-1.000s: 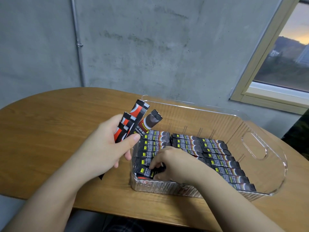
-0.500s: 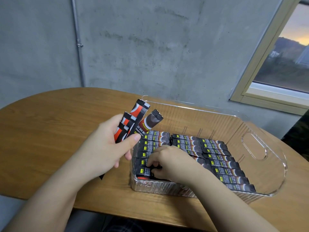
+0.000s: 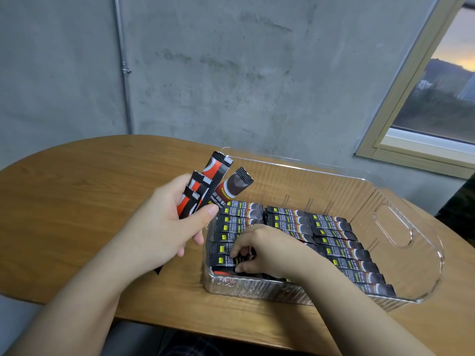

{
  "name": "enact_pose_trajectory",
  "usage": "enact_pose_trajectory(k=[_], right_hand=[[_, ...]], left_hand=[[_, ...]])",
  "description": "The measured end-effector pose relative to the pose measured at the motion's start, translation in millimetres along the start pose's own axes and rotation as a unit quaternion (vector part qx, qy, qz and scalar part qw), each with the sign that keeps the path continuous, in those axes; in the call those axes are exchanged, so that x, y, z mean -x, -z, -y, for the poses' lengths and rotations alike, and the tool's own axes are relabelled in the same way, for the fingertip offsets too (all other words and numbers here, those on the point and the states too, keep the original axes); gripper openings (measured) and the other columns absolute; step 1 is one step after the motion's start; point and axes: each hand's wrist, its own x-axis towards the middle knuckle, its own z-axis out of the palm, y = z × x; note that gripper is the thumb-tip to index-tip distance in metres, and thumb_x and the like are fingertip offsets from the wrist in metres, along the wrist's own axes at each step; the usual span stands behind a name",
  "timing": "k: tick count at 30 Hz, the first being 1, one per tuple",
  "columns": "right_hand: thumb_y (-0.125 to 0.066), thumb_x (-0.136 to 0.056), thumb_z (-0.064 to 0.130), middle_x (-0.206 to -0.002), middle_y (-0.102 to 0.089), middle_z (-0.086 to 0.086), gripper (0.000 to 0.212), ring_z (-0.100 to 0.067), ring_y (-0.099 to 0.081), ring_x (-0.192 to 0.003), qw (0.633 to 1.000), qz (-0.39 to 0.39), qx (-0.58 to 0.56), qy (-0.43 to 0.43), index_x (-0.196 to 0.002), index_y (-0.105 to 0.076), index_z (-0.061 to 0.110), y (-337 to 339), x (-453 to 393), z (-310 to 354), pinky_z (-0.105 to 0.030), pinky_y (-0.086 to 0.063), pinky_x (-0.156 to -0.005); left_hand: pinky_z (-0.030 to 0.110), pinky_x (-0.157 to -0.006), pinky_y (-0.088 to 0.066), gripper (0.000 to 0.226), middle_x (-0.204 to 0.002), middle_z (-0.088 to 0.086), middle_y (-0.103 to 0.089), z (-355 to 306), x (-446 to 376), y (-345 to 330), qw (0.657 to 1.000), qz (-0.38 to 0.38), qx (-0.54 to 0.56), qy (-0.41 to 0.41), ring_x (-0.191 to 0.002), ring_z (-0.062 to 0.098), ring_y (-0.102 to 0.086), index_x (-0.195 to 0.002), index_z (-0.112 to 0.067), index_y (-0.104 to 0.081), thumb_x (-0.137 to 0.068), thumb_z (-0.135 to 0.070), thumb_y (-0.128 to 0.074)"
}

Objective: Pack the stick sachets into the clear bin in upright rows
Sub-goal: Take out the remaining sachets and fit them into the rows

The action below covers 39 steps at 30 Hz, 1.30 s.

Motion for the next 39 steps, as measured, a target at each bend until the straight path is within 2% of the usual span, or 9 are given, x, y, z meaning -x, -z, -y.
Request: enact_pose_trajectory(k=[3, 7, 10, 15, 17, 20, 25, 28, 39], right_hand=[[-0.074, -0.080, 0.031, -0.098, -0.061, 0.004, 0.024, -0.007, -0.050, -0.092, 1.000, -0.012, -0.011, -0.003, -0.103, -0.070, 0.022, -2.4, -1.3, -3.2, -0.029, -0.046, -0.082], [-0.073, -0.080, 0.035, -0.078, -0.054, 0.016, 0.025, 0.002, -0.047, -0.072, 0.992, -0.102, -0.067, -0.013, -0.101, -0.069, 0.021, 5.1, 3.2, -1.5, -0.013, -0.037, -0.068], [-0.074, -0.079, 0.035, -0.072, -0.060, 0.015, 0.013, 0.001, -0.049, -0.060, 0.950, -0.172, -0.259, -0.014, -0.088, -0.065, 0.033, 20.3, 8.4, 10.8, -0.014, -0.041, -0.058], [-0.070, -0.078, 0.031, -0.085, -0.067, 0.018, 0.017, 0.001, -0.060, -0.079, 0.874, -0.253, -0.414, 0.035, -0.094, -0.064, 0.033, 32.2, 9.3, 22.7, -0.018, -0.045, -0.074], [-0.070, -0.083, 0.022, -0.081, -0.068, 0.012, 0.010, -0.004, -0.061, -0.078, 0.879, -0.234, -0.414, 0.033, -0.087, -0.066, 0.031, 32.2, 10.8, 20.6, -0.024, -0.046, -0.075], [-0.068, -0.086, 0.013, -0.078, -0.067, 0.004, 0.017, -0.011, -0.059, -0.074, 0.899, -0.173, -0.402, -0.015, -0.080, -0.069, 0.029, 31.4, 15.3, 9.7, -0.035, -0.049, -0.074], [-0.066, -0.087, 0.007, -0.064, -0.065, 0.015, 0.020, 0.004, -0.056, -0.061, 0.952, -0.055, -0.274, -0.124, -0.078, -0.067, 0.024, 33.3, 32.2, -19.7, -0.013, -0.045, -0.066], [-0.067, -0.087, 0.009, -0.065, -0.065, 0.014, 0.015, 0.006, -0.057, -0.060, 0.958, 0.009, -0.250, -0.139, -0.080, -0.068, 0.022, 27.5, 33.4, -20.6, -0.009, -0.044, -0.062], [-0.073, -0.082, 0.019, -0.074, -0.069, 0.002, 0.010, -0.003, -0.057, -0.063, 0.966, 0.012, -0.192, -0.171, -0.073, -0.070, 0.022, 9.8, 15.8, -5.4, -0.019, -0.046, -0.065]], left_hand=[[0.024, -0.042, -0.039, 0.009, -0.058, 0.004, -0.065, -0.9, 0.5, 0.9, 1.000, 0.002, -0.006, 0.012, -0.036, 0.015, -0.047, -0.093, -0.035, -0.056, -0.088, -0.029, -0.060], [0.021, -0.038, -0.035, 0.009, -0.055, 0.006, -0.065, -4.0, -0.3, 0.5, 0.999, -0.004, 0.003, 0.034, -0.034, 0.016, -0.046, -0.090, -0.031, -0.056, -0.087, -0.026, -0.063], [0.019, -0.035, -0.034, 0.015, -0.053, 0.005, -0.065, -10.0, -1.6, -2.6, 0.999, -0.013, 0.013, 0.043, -0.032, 0.014, -0.046, -0.092, -0.028, -0.058, -0.085, -0.021, -0.069], [0.023, -0.035, -0.038, 0.022, -0.058, -0.009, -0.066, -15.0, -2.2, -3.9, 0.998, -0.029, 0.001, 0.062, -0.038, 0.009, -0.057, -0.091, -0.026, -0.058, -0.080, -0.016, -0.074], [0.027, -0.037, -0.041, 0.021, -0.064, -0.010, -0.067, -14.8, -2.1, -3.6, 0.997, -0.027, -0.014, 0.064, -0.046, 0.014, -0.063, -0.090, -0.026, -0.059, -0.080, -0.018, -0.074], [0.023, -0.034, -0.038, 0.014, -0.058, -0.009, -0.066, -16.3, -2.4, -4.9, 0.997, -0.047, -0.022, 0.051, -0.036, 0.008, -0.056, -0.090, -0.022, -0.059, -0.084, -0.017, -0.070], [0.016, -0.032, -0.035, 0.012, -0.048, -0.008, -0.058, -15.2, -4.2, -4.0, 0.994, -0.107, -0.001, 0.025, -0.028, 0.003, -0.043, -0.085, -0.022, -0.056, -0.087, -0.016, -0.066], [0.017, -0.033, -0.035, 0.015, -0.045, -0.002, -0.054, -12.9, -4.3, -7.4, 0.995, -0.100, 0.009, 0.018, -0.029, 0.003, -0.041, -0.083, -0.024, -0.055, -0.087, -0.015, -0.066], [0.018, -0.033, -0.034, 0.017, -0.044, -0.002, -0.051, -8.6, -3.3, -7.5, 0.996, -0.090, 0.025, 0.007, -0.030, 0.004, -0.041, -0.081, -0.025, -0.054, -0.086, -0.014, -0.066]])
